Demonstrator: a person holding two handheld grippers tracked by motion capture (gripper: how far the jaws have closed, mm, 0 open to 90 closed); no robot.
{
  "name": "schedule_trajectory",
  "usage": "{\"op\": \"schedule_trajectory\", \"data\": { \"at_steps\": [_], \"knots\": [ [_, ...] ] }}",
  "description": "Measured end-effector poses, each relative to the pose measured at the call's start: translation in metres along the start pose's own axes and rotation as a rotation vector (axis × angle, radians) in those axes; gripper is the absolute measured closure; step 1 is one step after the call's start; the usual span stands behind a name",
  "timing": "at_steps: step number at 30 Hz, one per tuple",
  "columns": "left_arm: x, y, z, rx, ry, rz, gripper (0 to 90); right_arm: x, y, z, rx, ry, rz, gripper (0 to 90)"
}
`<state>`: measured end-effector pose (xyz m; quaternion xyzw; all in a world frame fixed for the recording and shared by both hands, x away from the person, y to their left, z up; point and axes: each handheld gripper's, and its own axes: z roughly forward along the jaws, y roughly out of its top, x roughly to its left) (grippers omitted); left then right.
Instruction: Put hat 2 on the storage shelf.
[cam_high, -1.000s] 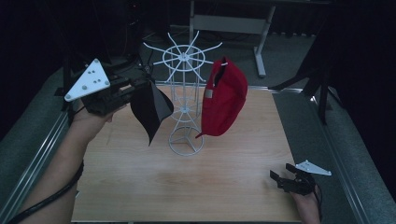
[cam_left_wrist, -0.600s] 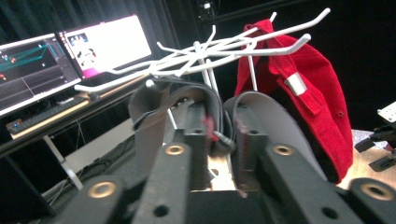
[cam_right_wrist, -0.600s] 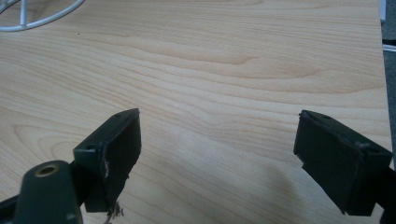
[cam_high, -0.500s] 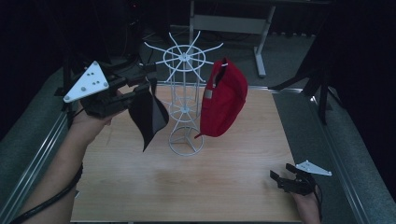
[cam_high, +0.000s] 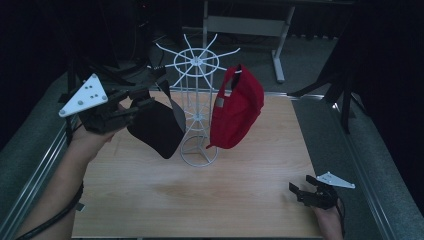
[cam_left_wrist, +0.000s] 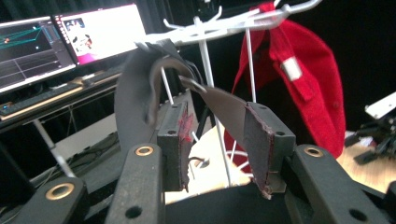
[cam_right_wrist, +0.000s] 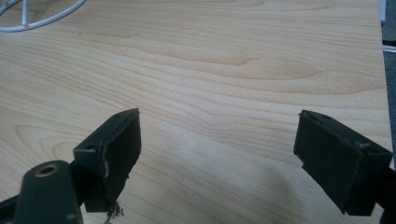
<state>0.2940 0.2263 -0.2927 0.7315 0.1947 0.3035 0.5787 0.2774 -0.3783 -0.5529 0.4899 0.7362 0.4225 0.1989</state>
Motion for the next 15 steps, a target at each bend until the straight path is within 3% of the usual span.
{"op": "schedule_trajectory", "data": {
  "at_steps": [15],
  "knots": [
    [-0.002,-0.042,-0.015,0.026,-0.004,-0.064,62.1,0.001,0.000,0.001,0.005,-0.001,-0.002,14.7]
  ]
}}
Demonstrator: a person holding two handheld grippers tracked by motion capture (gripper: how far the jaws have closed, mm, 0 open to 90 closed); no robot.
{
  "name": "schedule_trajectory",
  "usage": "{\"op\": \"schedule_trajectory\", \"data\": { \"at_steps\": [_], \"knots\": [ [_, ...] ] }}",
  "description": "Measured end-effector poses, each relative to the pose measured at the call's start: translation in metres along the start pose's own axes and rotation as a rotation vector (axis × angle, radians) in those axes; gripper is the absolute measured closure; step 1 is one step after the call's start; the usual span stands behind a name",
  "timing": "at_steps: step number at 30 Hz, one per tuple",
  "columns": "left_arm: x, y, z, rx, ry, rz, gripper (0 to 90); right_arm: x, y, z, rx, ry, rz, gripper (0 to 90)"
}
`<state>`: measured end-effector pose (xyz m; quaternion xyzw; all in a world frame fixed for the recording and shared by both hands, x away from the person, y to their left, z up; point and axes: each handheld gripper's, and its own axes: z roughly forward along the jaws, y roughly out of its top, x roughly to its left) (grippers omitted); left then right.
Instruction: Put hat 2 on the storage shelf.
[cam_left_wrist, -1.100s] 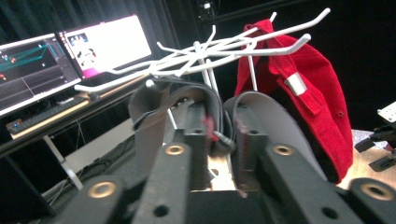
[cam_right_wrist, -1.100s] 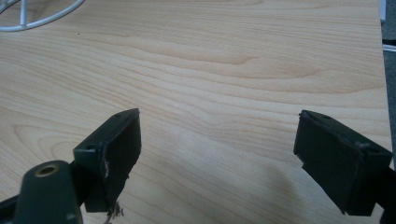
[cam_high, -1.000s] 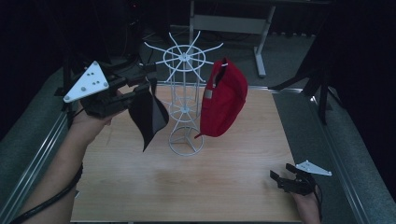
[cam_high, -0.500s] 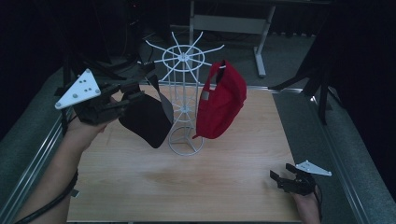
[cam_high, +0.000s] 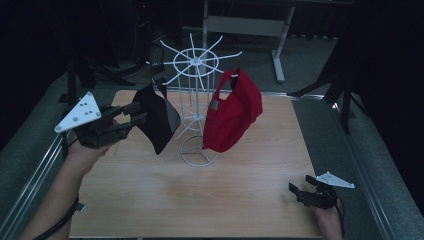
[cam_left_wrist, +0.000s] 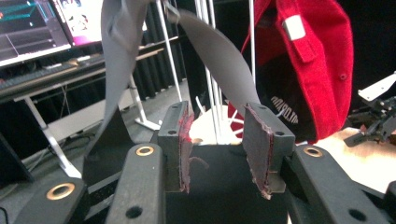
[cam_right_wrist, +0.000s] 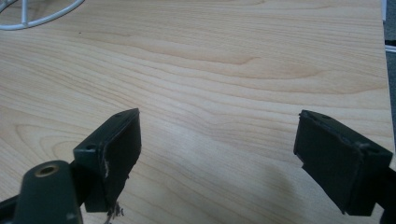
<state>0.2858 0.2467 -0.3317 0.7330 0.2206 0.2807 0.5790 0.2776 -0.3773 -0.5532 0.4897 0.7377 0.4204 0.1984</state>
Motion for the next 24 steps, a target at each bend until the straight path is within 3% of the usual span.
{"op": "schedule_trajectory", "data": {
  "at_steps": [6,14,24],
  "knots": [
    [0.002,-0.022,-0.004,0.016,0.000,-0.053,62.2,0.000,0.000,0.000,-0.002,-0.002,-0.001,14.7],
    [-0.001,-0.051,-0.004,0.054,0.019,-0.049,62.4,0.000,0.000,0.000,-0.006,-0.005,-0.001,14.7],
    [-0.009,-0.097,-0.002,0.088,0.017,-0.093,62.4,0.000,0.000,0.000,-0.006,-0.001,-0.003,14.6]
  ]
}}
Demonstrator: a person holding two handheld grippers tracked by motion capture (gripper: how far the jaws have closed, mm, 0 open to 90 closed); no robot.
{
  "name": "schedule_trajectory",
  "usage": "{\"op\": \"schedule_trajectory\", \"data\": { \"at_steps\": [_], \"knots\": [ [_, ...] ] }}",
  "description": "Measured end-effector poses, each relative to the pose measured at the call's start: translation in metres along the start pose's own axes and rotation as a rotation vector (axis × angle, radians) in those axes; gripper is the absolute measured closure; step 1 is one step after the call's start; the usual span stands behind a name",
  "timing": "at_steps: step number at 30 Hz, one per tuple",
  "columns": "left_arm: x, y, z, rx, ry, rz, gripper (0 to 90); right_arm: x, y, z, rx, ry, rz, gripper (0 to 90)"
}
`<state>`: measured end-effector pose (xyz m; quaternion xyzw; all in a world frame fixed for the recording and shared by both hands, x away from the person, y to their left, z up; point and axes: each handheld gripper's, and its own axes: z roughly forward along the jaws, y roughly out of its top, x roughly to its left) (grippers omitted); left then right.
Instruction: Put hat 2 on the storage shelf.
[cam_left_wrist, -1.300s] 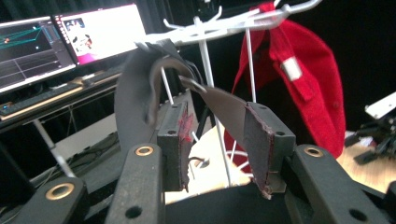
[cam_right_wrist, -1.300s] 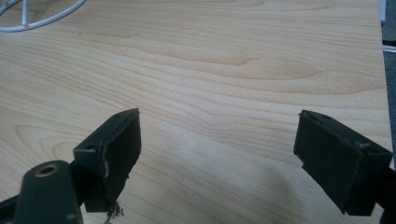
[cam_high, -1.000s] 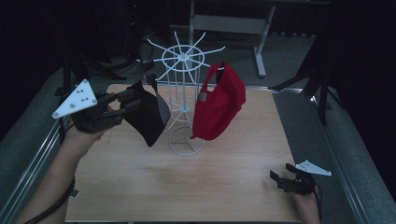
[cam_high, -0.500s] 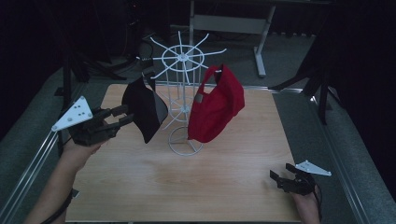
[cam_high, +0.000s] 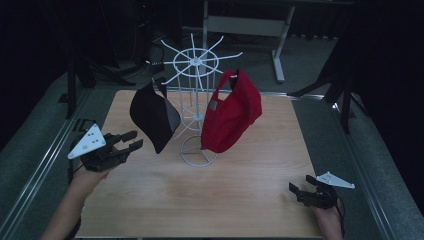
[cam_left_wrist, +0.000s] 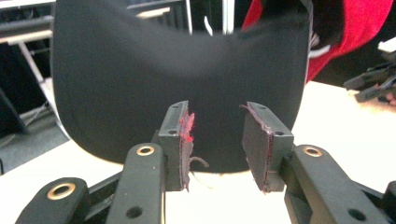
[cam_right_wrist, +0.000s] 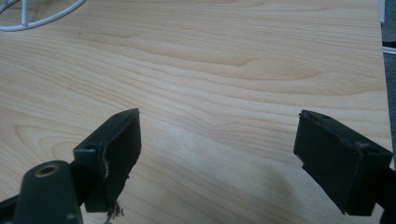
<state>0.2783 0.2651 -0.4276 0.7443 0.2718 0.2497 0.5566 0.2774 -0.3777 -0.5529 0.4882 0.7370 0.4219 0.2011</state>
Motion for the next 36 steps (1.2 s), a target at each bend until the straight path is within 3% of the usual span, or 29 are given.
{"op": "schedule_trajectory", "data": {
  "at_steps": [3,6,10,16,19,26,34,36],
  "knots": [
    [-0.002,-0.015,0.002,-0.008,0.003,-0.016,62.3,0.000,0.000,0.000,0.000,0.001,0.001,14.7],
    [-0.003,-0.028,0.005,-0.002,-0.003,-0.061,62.2,0.000,0.000,0.000,-0.001,0.003,-0.004,14.7],
    [-0.007,-0.045,0.008,0.018,-0.012,-0.053,62.2,0.000,0.000,0.000,-0.005,0.001,-0.001,14.7],
    [-0.009,-0.066,0.008,0.028,-0.016,-0.084,62.3,0.001,0.000,0.000,-0.002,0.000,-0.008,14.7],
    [-0.009,-0.077,0.009,0.056,-0.009,-0.097,62.2,0.001,0.000,0.001,-0.001,0.000,-0.010,14.7],
    [-0.008,-0.101,0.007,0.091,0.064,-0.120,62.2,0.001,0.000,0.001,0.000,-0.003,-0.012,14.7],
    [-0.005,-0.115,0.002,0.149,0.131,-0.098,62.2,0.001,0.000,0.001,0.003,-0.004,-0.013,14.7],
    [-0.004,-0.119,0.000,0.161,0.139,-0.115,62.0,0.001,0.000,0.001,0.004,-0.004,-0.013,14.7]
  ]
}}
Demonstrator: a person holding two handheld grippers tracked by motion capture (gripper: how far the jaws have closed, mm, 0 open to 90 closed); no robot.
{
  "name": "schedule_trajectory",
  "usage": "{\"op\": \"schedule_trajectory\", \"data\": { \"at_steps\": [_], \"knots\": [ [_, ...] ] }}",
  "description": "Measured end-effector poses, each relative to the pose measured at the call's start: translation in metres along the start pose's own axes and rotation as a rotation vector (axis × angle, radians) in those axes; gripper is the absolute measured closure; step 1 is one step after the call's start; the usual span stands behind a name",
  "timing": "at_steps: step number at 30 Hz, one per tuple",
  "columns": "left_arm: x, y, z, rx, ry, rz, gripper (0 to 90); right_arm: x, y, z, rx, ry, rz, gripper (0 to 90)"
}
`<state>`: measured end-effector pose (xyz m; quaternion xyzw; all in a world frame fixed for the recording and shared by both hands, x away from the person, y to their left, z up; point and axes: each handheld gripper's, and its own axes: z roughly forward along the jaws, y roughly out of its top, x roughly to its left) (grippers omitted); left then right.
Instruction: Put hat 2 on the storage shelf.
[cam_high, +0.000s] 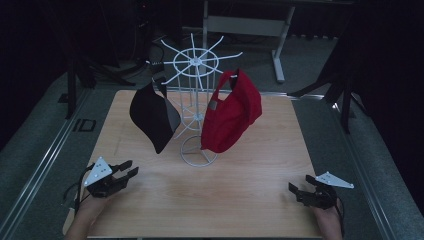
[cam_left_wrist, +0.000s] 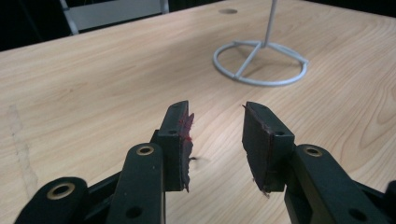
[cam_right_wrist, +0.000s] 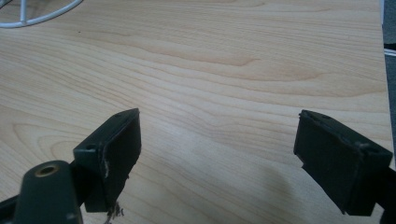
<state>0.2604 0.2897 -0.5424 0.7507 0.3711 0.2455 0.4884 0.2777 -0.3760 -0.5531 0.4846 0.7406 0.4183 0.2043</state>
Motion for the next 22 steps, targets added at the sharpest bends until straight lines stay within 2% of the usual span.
{"op": "schedule_trajectory", "data": {
  "at_steps": [3,5,8,10,22],
  "knots": [
    [0.0014,-0.0028,-0.0019,-0.002,0.017,-0.015,61.9,-0.0002,0.0000,0.0000,0.000,0.000,0.001,14.7],
    [0.0021,-0.0022,-0.0025,-0.006,0.012,-0.031,60.8,-0.0003,0.0000,0.0000,0.000,-0.001,0.001,14.7],
    [0.0020,-0.0025,-0.0025,-0.010,0.021,-0.034,60.8,-0.0003,0.0002,-0.0001,-0.002,0.000,0.003,14.7],
    [0.0004,-0.0035,-0.0030,-0.033,0.021,-0.044,60.8,-0.0006,-0.0002,-0.0006,-0.005,-0.001,0.003,14.7],
    [-0.0021,-0.0056,-0.0027,-0.046,0.016,-0.051,60.9,-0.0014,-0.0013,-0.0010,-0.005,-0.008,0.008,14.7]
  ]
}}
